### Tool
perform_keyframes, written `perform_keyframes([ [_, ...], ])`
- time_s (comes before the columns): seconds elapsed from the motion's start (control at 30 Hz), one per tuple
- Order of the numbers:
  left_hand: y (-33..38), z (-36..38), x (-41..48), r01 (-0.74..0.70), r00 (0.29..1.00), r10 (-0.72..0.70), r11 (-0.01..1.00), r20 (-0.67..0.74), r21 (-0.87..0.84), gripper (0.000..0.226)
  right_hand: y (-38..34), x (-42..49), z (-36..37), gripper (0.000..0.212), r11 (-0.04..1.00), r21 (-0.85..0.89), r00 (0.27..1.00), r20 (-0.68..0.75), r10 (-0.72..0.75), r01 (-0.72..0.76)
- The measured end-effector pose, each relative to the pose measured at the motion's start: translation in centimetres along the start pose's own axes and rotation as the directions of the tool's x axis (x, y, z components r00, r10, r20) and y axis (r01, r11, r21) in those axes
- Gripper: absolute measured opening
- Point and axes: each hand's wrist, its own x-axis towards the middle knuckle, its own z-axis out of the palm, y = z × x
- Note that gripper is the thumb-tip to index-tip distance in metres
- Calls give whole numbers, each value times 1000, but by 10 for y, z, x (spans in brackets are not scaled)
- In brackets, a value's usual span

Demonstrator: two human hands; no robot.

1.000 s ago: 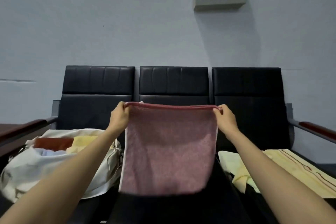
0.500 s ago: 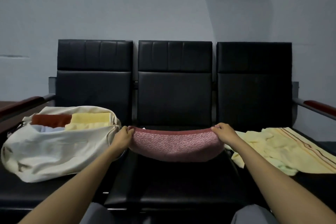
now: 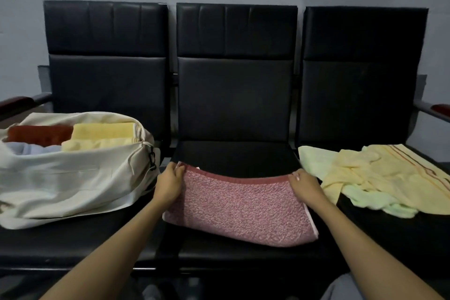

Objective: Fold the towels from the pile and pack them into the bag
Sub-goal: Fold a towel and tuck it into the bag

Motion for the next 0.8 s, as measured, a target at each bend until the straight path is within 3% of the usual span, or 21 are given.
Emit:
perform_keyframes([
  [0.13, 6, 9, 29, -37, 998, 37, 999, -45, -13, 26, -7, 16, -6, 29, 999, -44, 997, -79, 1, -5],
  [0.3, -18, 42, 42, 8, 995, -34, 963, 92, 269, 21, 9, 29, 16, 28, 991, -134, 1000, -4, 28, -28],
  [0.37, -23, 55, 38, -103, 994, 68, 873, 91, 477, 37, 16, 30, 24, 28, 985, -165, 999, 21, 46, -42],
  [0.43, -15, 69, 27, -274, 959, 264, 776, 101, 569, 41, 18, 31, 26, 24, 973, -229, 999, 37, 35, -26],
  [0.53, 8, 93, 1, -522, 853, 456, 749, 254, 409, 26, 17, 31, 27, 9, 962, -268, 998, 18, -59, 61],
  [0.63, 29, 115, -29, -568, 727, 433, 815, 532, 113, 24, 12, 20, 19, 16, 970, -117, 977, 15, -214, 214],
  [0.7, 37, 124, -39, -497, 716, 384, 867, 583, 40, 30, 0, 4, 3, 14, 958, 72, 940, 186, -286, 277],
  [0.73, 40, 124, -41, -423, 748, 346, 906, 567, 4, 37, -6, -6, -5, 9, 949, 184, 879, 362, -309, 258],
  [0.8, 46, 122, -40, -237, 802, 250, 967, 543, -95, 52, -14, -21, -17, 14, 943, 301, 658, 684, -316, 140],
])
